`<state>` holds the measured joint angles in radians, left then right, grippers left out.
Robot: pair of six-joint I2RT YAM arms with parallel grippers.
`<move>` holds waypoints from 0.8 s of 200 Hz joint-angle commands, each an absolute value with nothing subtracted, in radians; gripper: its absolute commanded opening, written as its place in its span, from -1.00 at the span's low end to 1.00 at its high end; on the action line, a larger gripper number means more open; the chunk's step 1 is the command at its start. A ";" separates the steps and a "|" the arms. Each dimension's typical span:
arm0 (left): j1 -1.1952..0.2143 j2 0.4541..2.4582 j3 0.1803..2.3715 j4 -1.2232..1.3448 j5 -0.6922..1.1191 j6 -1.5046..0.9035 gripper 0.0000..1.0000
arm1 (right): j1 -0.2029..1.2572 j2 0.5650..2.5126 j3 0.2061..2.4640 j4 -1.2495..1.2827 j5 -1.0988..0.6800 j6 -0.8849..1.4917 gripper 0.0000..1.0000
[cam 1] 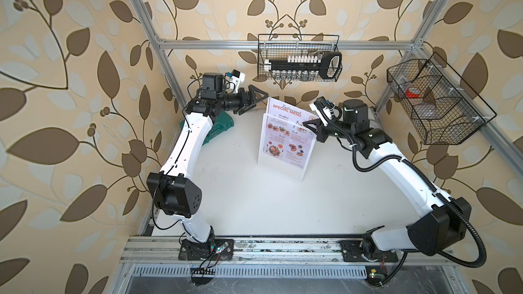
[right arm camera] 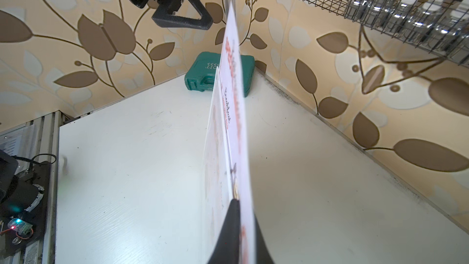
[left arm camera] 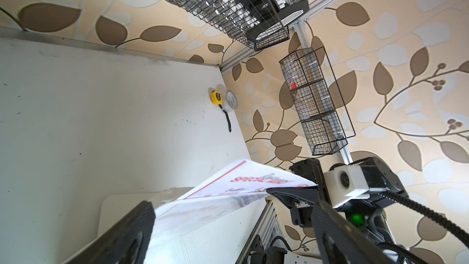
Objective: Insert the menus into the narrow rack
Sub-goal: Insert the menu into the narrow rack.
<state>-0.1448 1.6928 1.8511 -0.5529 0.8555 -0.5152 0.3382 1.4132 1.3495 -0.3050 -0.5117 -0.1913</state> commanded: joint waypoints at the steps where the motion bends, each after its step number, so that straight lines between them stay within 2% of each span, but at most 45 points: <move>1: -0.161 1.643 1.877 -0.586 0.795 -0.461 0.98 | 0.339 1.407 1.370 -0.319 -0.509 -0.192 -0.39; 29: -0.181 1.646 1.899 -0.630 0.724 -0.437 0.98 | 0.339 1.392 1.405 -0.303 -0.491 -0.175 -0.36; 60: -0.208 1.646 1.919 -0.656 0.656 -0.417 0.98 | 0.339 1.375 1.397 -0.268 -0.456 -0.168 -0.69; 82: -0.225 1.654 1.948 -0.676 0.624 -0.409 0.98 | 0.339 1.370 1.389 -0.260 -0.454 -0.170 -0.82; 100: -0.236 1.665 1.976 -0.690 0.614 -0.407 0.98 | 0.339 1.369 1.379 -0.258 -0.470 -0.176 -1.00; 160: -0.299 1.712 2.077 -0.747 0.562 -0.392 0.98 | 0.339 1.379 1.307 -0.284 -0.508 -0.213 -1.00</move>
<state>-0.2741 1.6955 2.0094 -0.7139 0.6018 -0.4255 0.3382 1.3872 1.3464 -0.2680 -0.4805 -0.1844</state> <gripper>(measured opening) 0.989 0.047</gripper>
